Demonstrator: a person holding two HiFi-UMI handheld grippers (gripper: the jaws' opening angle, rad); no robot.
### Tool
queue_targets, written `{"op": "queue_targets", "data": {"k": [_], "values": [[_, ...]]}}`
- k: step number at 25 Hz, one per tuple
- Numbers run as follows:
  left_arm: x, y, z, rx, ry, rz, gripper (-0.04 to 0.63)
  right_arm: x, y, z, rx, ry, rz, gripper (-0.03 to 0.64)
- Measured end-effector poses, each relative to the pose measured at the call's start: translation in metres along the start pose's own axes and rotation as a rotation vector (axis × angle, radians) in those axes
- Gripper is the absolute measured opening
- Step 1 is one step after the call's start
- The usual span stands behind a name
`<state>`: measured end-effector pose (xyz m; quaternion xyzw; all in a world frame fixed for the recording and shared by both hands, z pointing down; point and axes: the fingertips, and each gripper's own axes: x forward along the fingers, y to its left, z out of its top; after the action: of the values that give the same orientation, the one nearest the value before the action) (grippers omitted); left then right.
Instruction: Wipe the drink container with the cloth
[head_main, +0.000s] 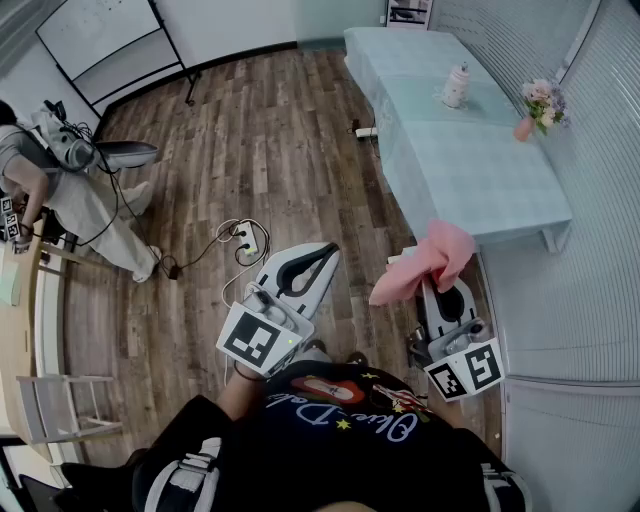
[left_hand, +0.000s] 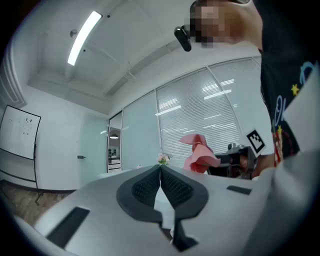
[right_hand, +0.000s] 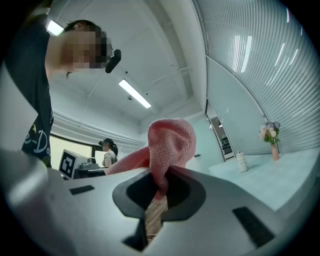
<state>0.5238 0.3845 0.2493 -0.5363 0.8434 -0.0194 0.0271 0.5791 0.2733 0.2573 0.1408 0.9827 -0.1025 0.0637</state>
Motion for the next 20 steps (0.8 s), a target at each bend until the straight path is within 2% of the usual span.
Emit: {"op": "queue_targets", "data": {"k": [8, 14, 20], "values": [[0.009, -0.024, -0.004, 0.017, 0.021, 0.023, 0.005, -0.022, -0.018, -0.001, 0.051, -0.018, 0.013, 0.014], [0.0, -0.036, -0.011, 0.026, 0.063, 0.075, 0.005, -0.029, -0.017, -0.009, 0.09, -0.015, 0.066, 0.014], [-0.003, -0.037, -0.006, 0.057, 0.065, 0.115, 0.005, -0.029, -0.019, -0.013, 0.114, -0.018, 0.101, 0.014]]}}
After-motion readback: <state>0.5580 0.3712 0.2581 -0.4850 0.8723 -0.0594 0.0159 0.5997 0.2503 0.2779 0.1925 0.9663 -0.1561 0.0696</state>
